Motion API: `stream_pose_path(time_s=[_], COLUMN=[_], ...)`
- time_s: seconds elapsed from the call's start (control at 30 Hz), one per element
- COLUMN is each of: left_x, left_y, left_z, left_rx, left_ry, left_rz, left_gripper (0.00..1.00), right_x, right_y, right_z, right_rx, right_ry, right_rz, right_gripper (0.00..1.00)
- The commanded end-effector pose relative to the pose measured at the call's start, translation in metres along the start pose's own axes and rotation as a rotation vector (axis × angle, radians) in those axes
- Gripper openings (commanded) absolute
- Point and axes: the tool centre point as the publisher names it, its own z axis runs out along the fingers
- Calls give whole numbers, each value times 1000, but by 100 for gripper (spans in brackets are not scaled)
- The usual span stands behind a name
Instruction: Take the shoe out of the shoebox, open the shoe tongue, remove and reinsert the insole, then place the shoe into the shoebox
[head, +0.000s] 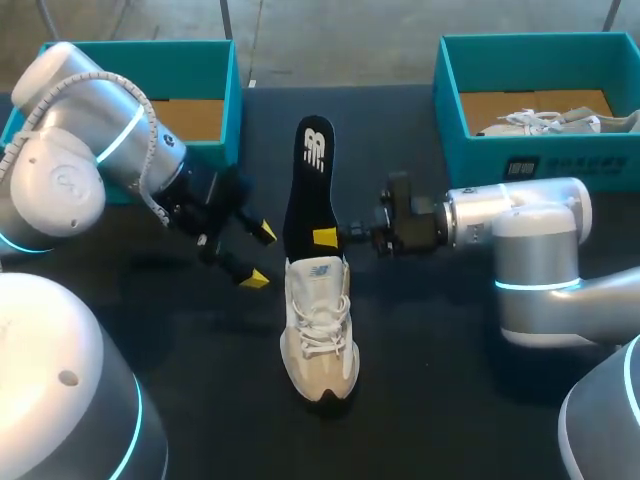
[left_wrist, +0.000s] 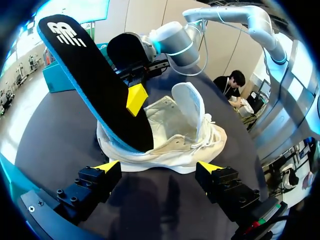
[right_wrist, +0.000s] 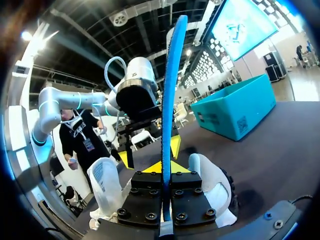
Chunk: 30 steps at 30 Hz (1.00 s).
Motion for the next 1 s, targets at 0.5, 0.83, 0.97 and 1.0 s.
stream_pose_path(time_s=[0.5,0.83,0.97,1.0], left_x=[0,0,0,0], left_y=[0,0,0,0], left_z=[0,0,0,0], left_rx=[-2,-2,-2,-2], left_ry=[-1,-1,-1,-1], left_rz=[0,0,0,0], left_gripper=[100,100,100,100], right_x=[18,19,18,18], right_y=[-32,-19,-10,-9], right_z=[0,0,4,5], right_rx=[114,98,90,89], right_ry=[-16,-22,-16,-15], right_rz=[77,43,21,18], right_gripper=[0,31,40,40])
